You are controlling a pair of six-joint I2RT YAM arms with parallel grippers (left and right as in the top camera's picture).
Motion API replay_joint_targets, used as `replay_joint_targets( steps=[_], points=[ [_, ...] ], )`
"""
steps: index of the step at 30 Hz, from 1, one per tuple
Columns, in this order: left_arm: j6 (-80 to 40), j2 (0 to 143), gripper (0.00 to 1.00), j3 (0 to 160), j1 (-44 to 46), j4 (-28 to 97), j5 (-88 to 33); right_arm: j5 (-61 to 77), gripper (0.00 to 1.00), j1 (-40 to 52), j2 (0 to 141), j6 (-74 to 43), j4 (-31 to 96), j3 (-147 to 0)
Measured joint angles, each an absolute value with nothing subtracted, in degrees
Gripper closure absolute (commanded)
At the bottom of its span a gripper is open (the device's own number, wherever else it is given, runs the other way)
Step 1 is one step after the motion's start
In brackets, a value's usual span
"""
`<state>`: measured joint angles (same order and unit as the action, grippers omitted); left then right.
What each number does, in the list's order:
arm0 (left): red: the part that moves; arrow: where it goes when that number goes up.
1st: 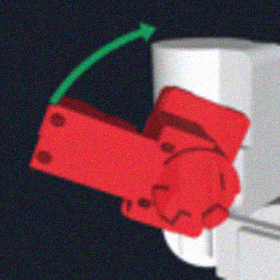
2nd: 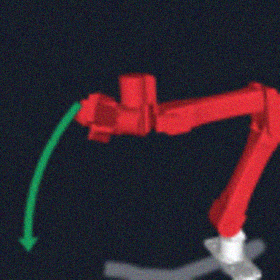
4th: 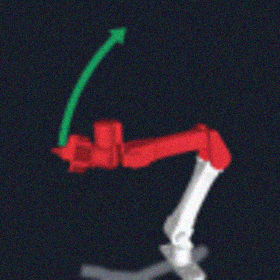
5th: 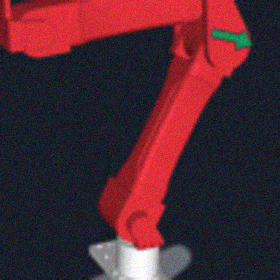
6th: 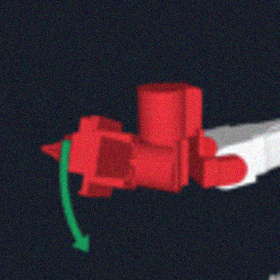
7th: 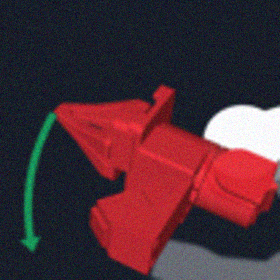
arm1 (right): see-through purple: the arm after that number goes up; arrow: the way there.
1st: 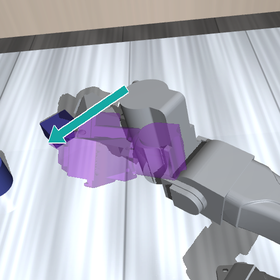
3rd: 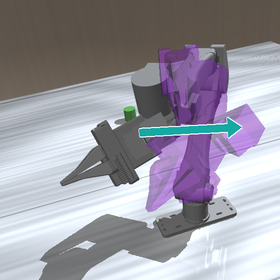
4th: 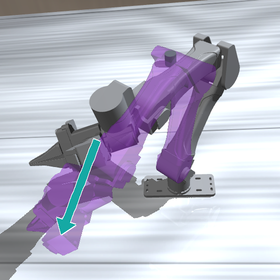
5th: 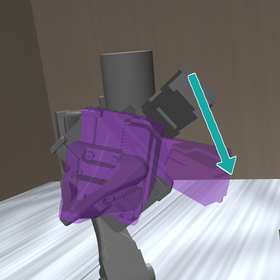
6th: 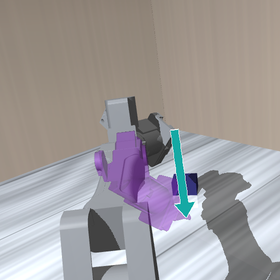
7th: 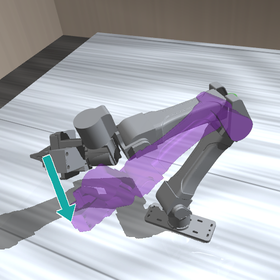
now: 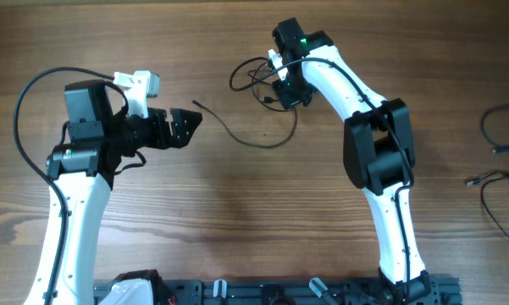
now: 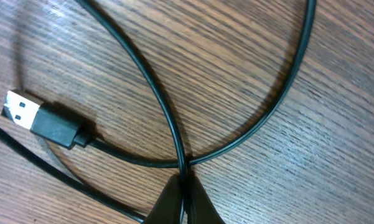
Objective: Untangle cables
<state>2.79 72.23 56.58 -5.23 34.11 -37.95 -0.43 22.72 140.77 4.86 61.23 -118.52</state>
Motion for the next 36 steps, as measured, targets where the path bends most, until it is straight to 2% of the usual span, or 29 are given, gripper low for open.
replay_joint_targets(
  steps=[4,10,14,18,22,26,28,31,36],
  points=[
    [2.8,72.2,0.0,56.6,-5.2,34.1,-38.0,-6.5,0.96,22.7,139.6,1.7,64.2,-118.5],
    [2.8,72.2,0.01,56.6,-5.2,32.8,-38.0,-9.3,0.96,18.8,120.4,-2.2,65.1,-118.3],
    [2.8,72.2,0.01,56.6,-4.6,32.8,-37.9,-10.4,0.96,13.5,111.2,-3.3,60.8,-118.3],
    [2.8,72.2,0.01,56.6,-0.6,32.1,-37.7,-10.6,0.96,2.9,109.0,-3.7,57.3,-118.6],
    [2.1,72.2,0.0,56.6,8.0,31.8,-35.1,-7.4,0.96,-18.5,109.0,-4.6,52.7,-118.7],
    [1.0,72.2,0.0,56.6,17.3,31.8,-29.6,-1.0,0.96,-36.0,109.2,-6.4,51.4,-118.7],
    [-0.3,72.2,0.0,56.6,19.4,31.8,-28.5,1.8,0.96,-39.6,109.8,-7.6,48.8,-118.8],
    [-2.5,72.2,0.0,56.6,21.4,31.7,-27.6,4.3,0.96,-39.2,112.8,-8.1,41.2,-119.2],
    [-6.9,72.2,0.0,56.6,22.2,33.0,-27.2,4.6,0.96,-39.0,120.0,-8.6,36.7,-120.6]
  ],
)
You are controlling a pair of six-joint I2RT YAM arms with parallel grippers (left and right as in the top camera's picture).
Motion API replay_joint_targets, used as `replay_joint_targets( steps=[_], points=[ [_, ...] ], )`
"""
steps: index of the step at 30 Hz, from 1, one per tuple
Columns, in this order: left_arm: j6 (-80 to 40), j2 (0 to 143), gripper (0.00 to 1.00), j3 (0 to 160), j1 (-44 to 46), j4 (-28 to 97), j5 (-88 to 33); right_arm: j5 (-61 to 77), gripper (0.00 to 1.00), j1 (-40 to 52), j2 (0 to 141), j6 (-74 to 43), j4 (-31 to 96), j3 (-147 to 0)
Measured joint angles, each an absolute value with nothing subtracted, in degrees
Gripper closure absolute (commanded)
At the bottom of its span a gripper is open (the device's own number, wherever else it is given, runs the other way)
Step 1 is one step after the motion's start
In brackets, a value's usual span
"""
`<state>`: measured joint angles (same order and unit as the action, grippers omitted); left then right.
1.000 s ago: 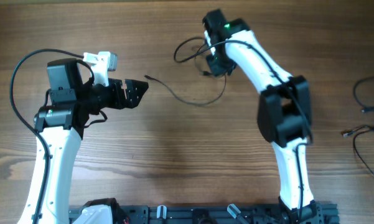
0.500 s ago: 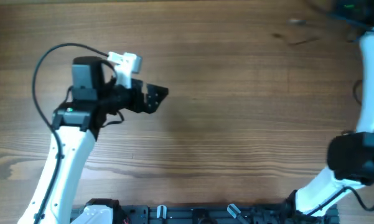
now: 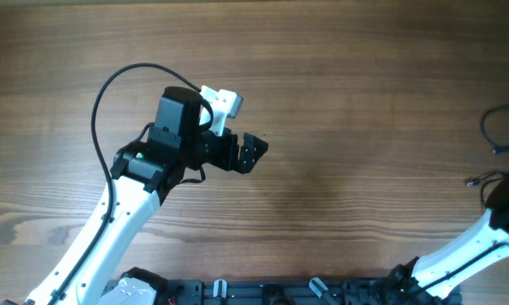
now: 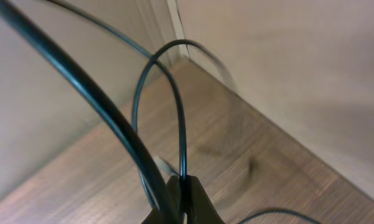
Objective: Untangle cables
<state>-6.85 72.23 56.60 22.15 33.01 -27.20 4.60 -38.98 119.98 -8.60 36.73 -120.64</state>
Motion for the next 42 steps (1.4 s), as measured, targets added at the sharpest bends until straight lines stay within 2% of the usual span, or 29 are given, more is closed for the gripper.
replay_joint_targets(
  steps=[8,14,17,18,19,21,23,31,34,38,42],
  points=[
    [-11.6,72.2,0.0,57.7,26.4,33.8,-25.2,3.9,0.96,-41.6,144.0,-8.8,38.1,-121.1],
    [-12.4,72.2,0.0,57.8,26.6,33.9,-23.8,4.5,0.96,-41.8,144.3,-9.1,40.7,-122.8],
    [-12.3,72.2,0.0,57.9,26.6,33.6,-22.9,4.5,0.96,-41.8,144.4,-9.5,46.8,-131.5],
    [-12.4,72.2,0.0,57.9,26.6,33.5,-22.5,4.5,0.91,-41.8,144.4,-9.6,48.3,-135.4],
    [-12.4,72.2,0.0,57.9,26.6,33.4,-22.2,4.4,0.94,-41.8,144.3,-9.7,48.9,-138.0],
    [-12.4,72.2,0.0,57.9,26.6,32.9,-22.0,2.2,0.81,-41.8,144.0,-10.5,50.1,-140.2],
    [-12.4,72.2,0.0,57.9,26.6,32.7,-21.9,0.0,0.01,-41.8,144.0,-11.5,51.3,-140.2],
    [-12.0,72.2,0.0,57.9,26.6,32.6,-21.7,2.1,0.0,-42.0,142.5,-14.1,51.8,-140.2],
    [-10.9,72.2,0.0,58.0,26.6,32.6,-21.4,1.0,0.0,-41.9,133.9,-19.8,58.8,-140.0],
    [-10.1,72.2,0.0,58.0,26.6,31.4,-16.5,-7.8,0.0,-41.7,121.4,-30.2,77.3,-140.5],
    [-7.3,72.2,0.0,58.1,26.5,27.4,-13.7,-11.8,0.0,-41.7,118.4,-36.8,89.5,-140.8]
  ],
)
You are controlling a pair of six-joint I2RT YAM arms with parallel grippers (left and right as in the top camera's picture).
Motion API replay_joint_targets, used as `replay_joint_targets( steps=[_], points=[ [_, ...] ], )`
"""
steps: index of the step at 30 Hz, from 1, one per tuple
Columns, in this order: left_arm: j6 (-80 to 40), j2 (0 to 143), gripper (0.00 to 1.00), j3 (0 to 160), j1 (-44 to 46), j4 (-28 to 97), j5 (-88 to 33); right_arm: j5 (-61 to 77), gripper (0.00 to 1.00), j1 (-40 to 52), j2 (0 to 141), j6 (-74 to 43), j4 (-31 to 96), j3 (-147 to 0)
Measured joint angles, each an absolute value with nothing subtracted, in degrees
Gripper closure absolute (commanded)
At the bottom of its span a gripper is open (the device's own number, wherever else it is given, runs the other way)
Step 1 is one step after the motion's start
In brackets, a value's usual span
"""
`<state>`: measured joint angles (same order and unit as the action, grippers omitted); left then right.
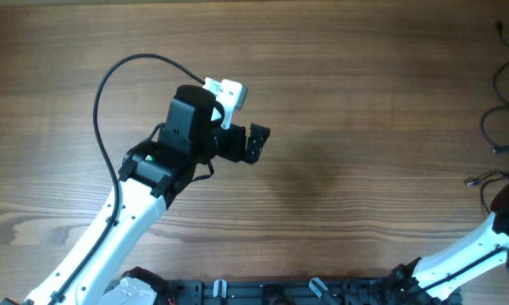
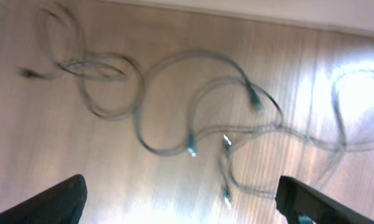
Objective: Untangle cables
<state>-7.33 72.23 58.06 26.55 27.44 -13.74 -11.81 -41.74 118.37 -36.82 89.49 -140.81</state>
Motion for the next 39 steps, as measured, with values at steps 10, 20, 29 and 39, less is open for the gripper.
replay_joint_targets(
  steps=[10,20,29,39],
  points=[
    [-6.3,72.2,0.0,58.2,19.9,18.9,-16.0,-5.4,0.0,-41.1,112.5,-32.5,90.4,-140.1],
    [-11.5,72.2,0.19,58.2,16.1,17.7,2.2,8.0,0.0,-14.4,100.7,-6.1,80.1,-140.0],
    [-11.7,72.2,0.1,58.2,19.1,19.2,7.0,-2.9,0.0,-4.6,91.1,-6.3,73.7,-131.1],
    [-10.4,71.5,0.0,58.2,19.3,22.5,10.1,-5.0,0.0,-4.6,60.4,-7.6,47.2,-70.0]
  ],
)
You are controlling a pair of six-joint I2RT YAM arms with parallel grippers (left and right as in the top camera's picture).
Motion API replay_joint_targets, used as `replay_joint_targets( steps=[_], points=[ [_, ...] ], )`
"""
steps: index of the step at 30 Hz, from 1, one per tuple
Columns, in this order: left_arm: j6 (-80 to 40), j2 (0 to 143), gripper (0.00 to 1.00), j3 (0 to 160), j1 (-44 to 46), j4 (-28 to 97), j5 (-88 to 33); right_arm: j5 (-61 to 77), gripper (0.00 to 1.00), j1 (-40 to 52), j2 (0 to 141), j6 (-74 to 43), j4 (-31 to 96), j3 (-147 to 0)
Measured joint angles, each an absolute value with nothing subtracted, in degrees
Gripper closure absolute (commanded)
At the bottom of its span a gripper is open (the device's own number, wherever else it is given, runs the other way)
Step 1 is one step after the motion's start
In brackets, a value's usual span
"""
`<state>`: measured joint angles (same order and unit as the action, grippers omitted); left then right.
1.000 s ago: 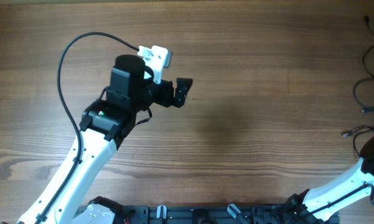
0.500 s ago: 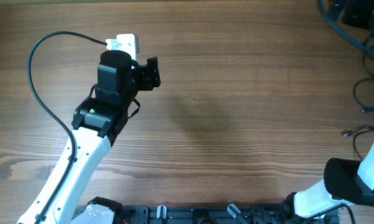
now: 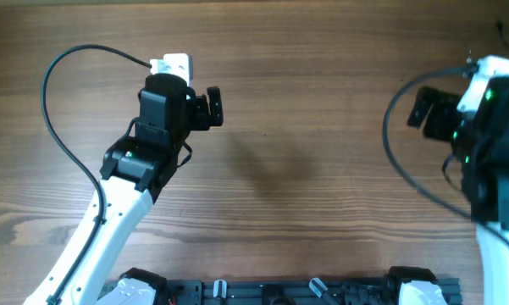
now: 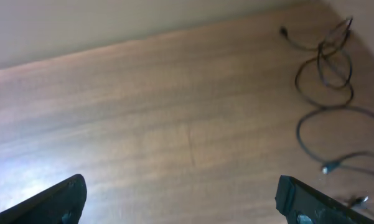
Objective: Untangle cables
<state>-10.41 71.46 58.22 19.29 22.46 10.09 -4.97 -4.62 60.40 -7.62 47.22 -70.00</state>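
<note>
Thin black cables point(image 4: 327, 59) lie in loose loops on the wooden table, at the right edge of the right wrist view, with a longer loop point(image 4: 308, 134) and a light plug end below them. In the overhead view only a cable tip point(image 3: 500, 25) shows, at the top right corner. My right gripper point(image 4: 183, 202) is open wide with nothing between its fingers point(image 4: 62, 199) and faces bare wood left of the cables. From overhead the right gripper point(image 3: 423, 108) hangs at the right side. My left gripper point(image 3: 212, 106) is over the left middle of the table, open and holding nothing.
The wooden table point(image 3: 305, 169) fills the view. Each arm's own black wiring arcs beside it: the left arm's loop point(image 3: 55, 127) and the right arm's loop point(image 3: 390, 144). A pale wall point(image 4: 112, 25) rises behind the table's far edge.
The right arm has come back into the overhead view at the right, and its camera now faces bare table with the cables at its right. The left gripper has moved up and left.
First my right gripper was shut on a black cable in a tangle at the table's middle back. Then it held that cable up at the far right and the middle was bare. Later it was open above cables spread at the right. Now it hangs open beside them.
</note>
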Motion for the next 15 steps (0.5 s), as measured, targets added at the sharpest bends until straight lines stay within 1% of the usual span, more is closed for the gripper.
replay_joint_targets(
  steps=[3,7,11,15],
  points=[
    [-10.2,71.2,0.01,58.3,21.2,24.1,14.5,-3.3,0.0,-4.6,52.1,-9.4,44.5,-61.9],
    [-11.6,71.1,0.0,58.3,27.5,27.3,21.5,1.4,0.0,-4.6,46.5,-10.3,39.4,-50.5],
    [-15.0,70.8,0.0,57.4,29.2,30.6,24.3,6.8,0.0,-4.6,47.4,-12.4,31.2,-38.2],
    [-16.2,70.2,0.0,51.5,29.2,27.3,22.7,8.1,0.0,-4.5,53.2,-11.9,30.1,-37.1]
  ],
)
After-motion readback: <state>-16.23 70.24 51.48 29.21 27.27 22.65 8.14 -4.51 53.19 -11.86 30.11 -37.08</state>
